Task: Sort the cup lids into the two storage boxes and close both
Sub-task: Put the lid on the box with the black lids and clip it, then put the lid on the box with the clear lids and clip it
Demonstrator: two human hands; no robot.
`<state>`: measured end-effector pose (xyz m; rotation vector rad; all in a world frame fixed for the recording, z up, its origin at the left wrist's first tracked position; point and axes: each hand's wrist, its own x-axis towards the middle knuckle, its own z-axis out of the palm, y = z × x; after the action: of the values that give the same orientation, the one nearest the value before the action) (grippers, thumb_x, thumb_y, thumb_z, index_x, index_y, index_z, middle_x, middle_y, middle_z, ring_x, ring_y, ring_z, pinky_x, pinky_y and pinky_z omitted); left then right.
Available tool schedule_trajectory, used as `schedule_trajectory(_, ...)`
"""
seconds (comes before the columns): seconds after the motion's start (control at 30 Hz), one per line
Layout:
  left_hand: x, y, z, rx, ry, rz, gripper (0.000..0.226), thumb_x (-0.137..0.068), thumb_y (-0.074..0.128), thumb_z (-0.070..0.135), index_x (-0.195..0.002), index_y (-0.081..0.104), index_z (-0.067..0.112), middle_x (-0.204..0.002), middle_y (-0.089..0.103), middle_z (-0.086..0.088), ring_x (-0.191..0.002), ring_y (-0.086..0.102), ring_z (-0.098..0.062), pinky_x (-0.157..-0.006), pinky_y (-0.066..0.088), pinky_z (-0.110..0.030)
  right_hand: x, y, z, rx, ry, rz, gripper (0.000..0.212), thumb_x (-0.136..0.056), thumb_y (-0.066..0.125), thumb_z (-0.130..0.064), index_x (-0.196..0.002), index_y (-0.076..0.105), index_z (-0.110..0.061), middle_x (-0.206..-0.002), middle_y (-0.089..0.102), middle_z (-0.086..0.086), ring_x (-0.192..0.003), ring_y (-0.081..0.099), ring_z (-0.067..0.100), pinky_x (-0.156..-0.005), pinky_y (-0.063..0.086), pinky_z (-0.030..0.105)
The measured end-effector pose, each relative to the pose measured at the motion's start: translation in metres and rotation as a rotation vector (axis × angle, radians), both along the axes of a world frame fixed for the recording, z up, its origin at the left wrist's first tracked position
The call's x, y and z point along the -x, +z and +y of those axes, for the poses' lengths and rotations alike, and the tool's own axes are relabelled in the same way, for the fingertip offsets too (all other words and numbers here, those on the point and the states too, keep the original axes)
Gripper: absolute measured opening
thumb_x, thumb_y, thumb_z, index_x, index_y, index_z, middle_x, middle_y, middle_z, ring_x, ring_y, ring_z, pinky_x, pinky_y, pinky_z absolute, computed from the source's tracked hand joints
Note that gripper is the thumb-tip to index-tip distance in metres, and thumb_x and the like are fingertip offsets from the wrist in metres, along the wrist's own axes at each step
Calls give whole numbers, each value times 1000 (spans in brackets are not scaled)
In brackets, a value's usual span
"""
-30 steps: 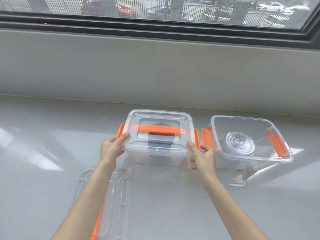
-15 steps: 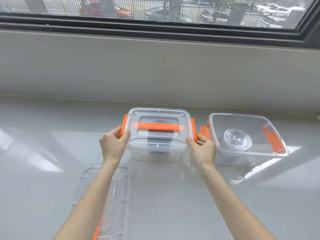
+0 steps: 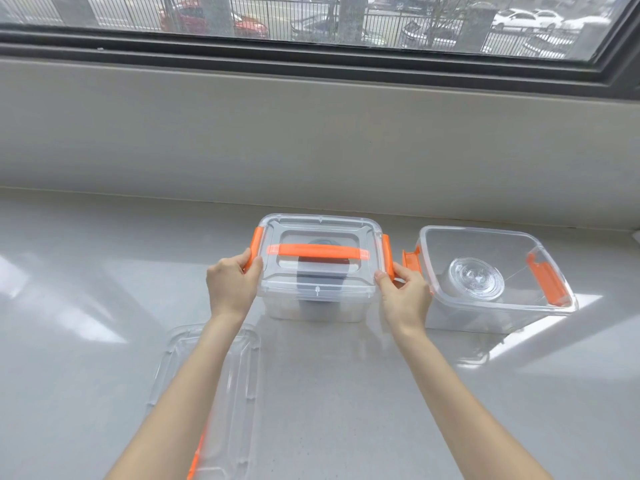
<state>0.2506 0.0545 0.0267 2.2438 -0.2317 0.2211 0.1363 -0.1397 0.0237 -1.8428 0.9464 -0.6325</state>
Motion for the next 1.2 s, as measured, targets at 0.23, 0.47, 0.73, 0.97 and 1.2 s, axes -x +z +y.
schedule_trajectory(0.23,0,-7,-2,24,29,18,25,-84,54,18,-64,62,4,-45,21,-1,-49,20,-18,-57,28,-32,0,-2,-5,162,84,87,19,-85,58,-13,-75,65,2,-77,52,12,-70,50,30,-61,25,27)
schedule_trajectory(0.47,12,-1,35,205,-51,319,50,-91,49,33,-136,43,13,-128,54,-2,-122,48,-17,-94,32,-23,12,10,24,331,153,20,47,-92,47,-21,-136,40,-5,-135,48,13,-129,37,26,-107,24,27)
schedule_trajectory(0.73,17,-59,129,-291,140,372,42,-87,49,8,-129,49,1,-138,49,-19,-131,40,-34,-108,30,-40,32,-23,114,75,902,447,15,-84,57,-30,-74,61,-19,-74,63,3,-73,56,17,-67,44,29)
schedule_trajectory(0.97,23,-77,142,-386,125,365,43,-88,42,6,-130,47,0,-132,51,-26,-125,43,-38,-105,32,-41,44,-58,149,-74,954,671,29,-76,56,-33,-72,65,-5,-64,66,6,-60,59,22,-63,55,36)
schedule_trajectory(1.2,37,-78,144,-320,306,408,35,-85,49,12,-115,60,-2,-117,61,-26,-111,54,-41,-90,44,-42,46,-70,165,-85,909,693,20,-75,50,-20,-64,60,-6,-73,73,23,-54,59,25,-58,55,38)
